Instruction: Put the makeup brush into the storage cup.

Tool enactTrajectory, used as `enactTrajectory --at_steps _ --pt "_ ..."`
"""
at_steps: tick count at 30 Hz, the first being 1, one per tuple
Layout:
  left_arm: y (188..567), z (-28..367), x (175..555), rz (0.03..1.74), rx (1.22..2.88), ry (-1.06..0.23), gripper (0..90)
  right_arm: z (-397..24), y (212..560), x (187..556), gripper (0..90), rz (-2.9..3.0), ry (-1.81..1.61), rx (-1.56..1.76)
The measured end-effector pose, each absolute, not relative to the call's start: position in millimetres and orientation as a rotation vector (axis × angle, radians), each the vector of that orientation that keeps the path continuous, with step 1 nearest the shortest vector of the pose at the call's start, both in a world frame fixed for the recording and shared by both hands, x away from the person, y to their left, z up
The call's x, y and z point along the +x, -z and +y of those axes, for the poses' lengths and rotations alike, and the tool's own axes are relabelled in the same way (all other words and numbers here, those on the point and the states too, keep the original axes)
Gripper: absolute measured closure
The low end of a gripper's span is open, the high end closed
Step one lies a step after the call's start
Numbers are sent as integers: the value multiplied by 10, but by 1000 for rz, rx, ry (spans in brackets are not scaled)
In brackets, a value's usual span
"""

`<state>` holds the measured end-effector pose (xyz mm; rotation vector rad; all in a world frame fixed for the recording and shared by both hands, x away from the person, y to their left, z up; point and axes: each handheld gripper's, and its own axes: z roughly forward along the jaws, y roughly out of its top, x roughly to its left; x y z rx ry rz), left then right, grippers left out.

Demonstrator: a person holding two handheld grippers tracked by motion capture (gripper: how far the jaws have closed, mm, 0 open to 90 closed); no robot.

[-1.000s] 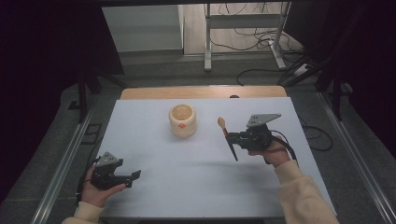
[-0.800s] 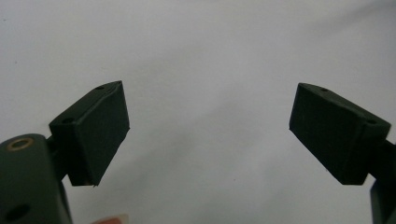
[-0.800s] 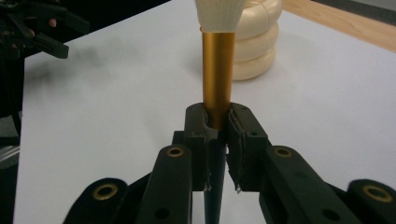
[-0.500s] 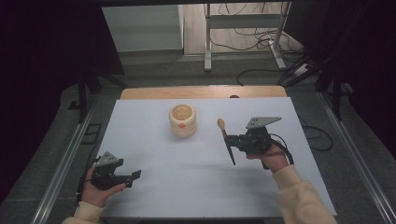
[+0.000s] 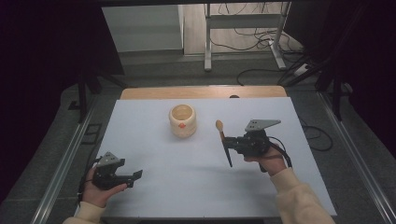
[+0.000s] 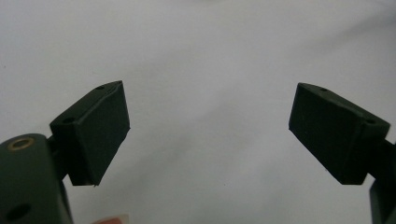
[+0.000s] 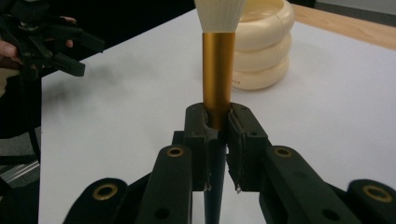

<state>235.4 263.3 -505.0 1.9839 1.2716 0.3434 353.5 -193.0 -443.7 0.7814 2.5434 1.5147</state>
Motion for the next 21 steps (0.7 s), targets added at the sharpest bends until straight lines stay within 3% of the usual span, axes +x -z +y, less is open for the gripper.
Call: enactTrajectory --at_steps 21 --pt "4843 2197 2546 1195 1925 -260 155 -1896 4424 3494 791 2548 -1531 752"
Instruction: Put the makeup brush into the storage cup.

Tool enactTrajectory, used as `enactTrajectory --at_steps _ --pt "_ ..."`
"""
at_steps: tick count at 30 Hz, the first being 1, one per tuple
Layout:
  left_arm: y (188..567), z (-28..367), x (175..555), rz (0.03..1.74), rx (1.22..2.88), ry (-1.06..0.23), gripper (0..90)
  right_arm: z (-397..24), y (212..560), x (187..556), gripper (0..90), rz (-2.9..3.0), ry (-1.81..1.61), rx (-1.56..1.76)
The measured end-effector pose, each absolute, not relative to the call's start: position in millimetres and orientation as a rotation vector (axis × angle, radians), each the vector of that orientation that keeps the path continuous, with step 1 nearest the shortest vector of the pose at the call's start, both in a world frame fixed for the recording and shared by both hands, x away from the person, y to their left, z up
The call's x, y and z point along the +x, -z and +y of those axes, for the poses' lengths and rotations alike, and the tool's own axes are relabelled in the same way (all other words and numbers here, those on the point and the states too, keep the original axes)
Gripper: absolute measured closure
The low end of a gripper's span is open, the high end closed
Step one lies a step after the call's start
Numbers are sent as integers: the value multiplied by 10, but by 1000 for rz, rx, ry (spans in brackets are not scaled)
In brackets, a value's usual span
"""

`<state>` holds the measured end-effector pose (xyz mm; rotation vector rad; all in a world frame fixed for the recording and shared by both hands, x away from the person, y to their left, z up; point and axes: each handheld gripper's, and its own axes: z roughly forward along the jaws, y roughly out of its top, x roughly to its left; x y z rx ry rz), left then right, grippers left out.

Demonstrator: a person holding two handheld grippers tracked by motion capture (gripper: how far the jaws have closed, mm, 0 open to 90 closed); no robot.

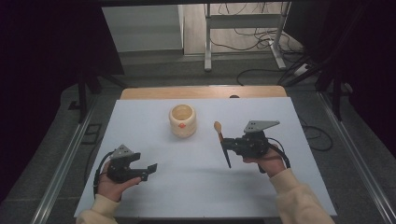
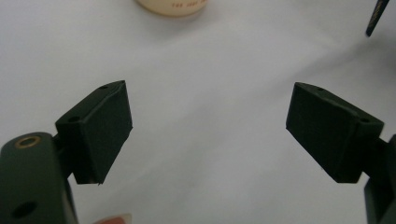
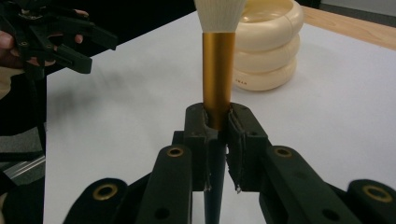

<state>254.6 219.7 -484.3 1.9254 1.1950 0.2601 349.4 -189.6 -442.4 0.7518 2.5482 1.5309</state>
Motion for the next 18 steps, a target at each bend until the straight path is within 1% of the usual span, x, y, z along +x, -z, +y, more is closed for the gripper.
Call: enactTrajectory --at_steps 6,11,18 --pt "4781 1950 2657 1141 1953 -225 158 -1900 4406 3491 791 2538 -1542 746" --pt "4723 1763 2733 1099 1977 -226 159 -1888 4418 3483 791 2544 -1542 750" --pt "4679 1633 2777 1074 1976 -217 161 -1867 4427 3465 791 2546 -1550 741"
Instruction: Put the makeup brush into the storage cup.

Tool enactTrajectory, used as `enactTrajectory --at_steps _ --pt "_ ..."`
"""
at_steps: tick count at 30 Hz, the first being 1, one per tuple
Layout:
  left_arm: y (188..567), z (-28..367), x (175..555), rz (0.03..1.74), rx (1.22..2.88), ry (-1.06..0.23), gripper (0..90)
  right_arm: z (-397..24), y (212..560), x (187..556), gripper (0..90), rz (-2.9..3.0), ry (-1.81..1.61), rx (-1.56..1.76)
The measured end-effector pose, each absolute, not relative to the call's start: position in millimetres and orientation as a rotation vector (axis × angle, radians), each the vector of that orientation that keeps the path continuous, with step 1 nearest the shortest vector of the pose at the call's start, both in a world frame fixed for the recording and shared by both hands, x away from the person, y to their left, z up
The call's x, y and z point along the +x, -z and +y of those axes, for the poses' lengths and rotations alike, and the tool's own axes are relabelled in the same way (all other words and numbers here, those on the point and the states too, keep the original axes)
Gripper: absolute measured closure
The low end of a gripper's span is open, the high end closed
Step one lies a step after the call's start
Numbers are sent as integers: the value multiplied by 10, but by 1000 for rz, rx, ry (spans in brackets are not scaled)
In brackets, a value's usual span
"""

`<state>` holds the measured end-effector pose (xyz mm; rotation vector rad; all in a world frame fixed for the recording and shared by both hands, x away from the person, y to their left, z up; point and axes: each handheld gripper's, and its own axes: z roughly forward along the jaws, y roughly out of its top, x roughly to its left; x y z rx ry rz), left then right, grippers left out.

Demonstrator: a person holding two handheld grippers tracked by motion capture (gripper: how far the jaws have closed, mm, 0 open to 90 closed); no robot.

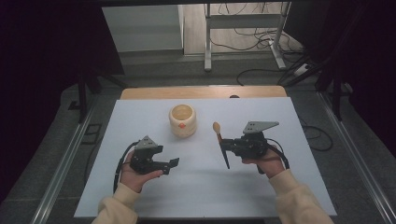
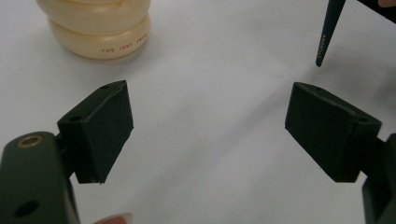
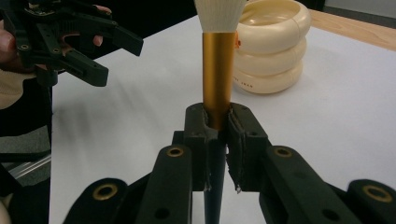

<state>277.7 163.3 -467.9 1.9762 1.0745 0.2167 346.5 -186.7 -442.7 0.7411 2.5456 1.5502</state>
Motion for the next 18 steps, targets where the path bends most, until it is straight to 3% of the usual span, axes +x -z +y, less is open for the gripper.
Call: enactTrajectory --at_steps 18 --pt "4611 1472 2943 1049 1941 -170 167 -1823 4458 3459 791 2558 -1550 725"
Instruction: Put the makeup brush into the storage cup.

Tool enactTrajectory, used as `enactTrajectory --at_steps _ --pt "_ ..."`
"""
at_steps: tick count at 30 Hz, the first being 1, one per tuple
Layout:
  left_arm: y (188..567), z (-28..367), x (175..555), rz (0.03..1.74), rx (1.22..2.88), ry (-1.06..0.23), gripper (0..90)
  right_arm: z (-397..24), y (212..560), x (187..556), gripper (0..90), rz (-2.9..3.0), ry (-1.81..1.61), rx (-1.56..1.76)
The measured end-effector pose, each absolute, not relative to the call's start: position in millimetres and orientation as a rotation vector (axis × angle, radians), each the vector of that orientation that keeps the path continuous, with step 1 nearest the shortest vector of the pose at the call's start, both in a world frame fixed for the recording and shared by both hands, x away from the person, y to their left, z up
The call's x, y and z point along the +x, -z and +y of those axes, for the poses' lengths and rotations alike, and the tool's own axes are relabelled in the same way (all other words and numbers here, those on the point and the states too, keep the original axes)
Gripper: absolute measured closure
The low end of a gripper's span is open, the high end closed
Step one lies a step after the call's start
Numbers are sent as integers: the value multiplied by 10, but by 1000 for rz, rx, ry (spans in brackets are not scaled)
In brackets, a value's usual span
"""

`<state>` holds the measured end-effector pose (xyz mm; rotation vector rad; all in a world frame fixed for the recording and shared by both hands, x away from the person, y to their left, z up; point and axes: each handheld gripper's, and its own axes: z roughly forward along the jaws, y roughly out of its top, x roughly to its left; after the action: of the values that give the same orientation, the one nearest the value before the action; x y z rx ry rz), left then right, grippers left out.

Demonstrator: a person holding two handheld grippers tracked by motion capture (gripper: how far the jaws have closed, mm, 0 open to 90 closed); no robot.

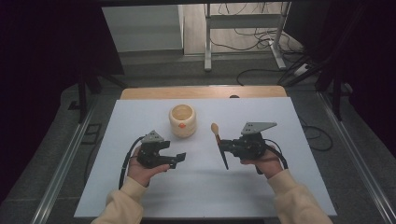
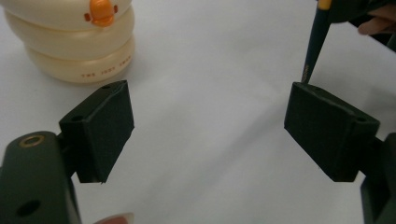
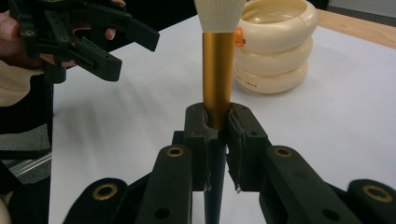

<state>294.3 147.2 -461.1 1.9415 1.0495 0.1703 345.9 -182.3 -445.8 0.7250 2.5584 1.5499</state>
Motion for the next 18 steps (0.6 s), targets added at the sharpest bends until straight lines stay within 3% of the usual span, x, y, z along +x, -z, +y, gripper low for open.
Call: enactTrajectory --at_steps 18 --pt "4438 1197 3125 990 1940 -162 181 -1809 4452 3450 791 2556 -1574 727"
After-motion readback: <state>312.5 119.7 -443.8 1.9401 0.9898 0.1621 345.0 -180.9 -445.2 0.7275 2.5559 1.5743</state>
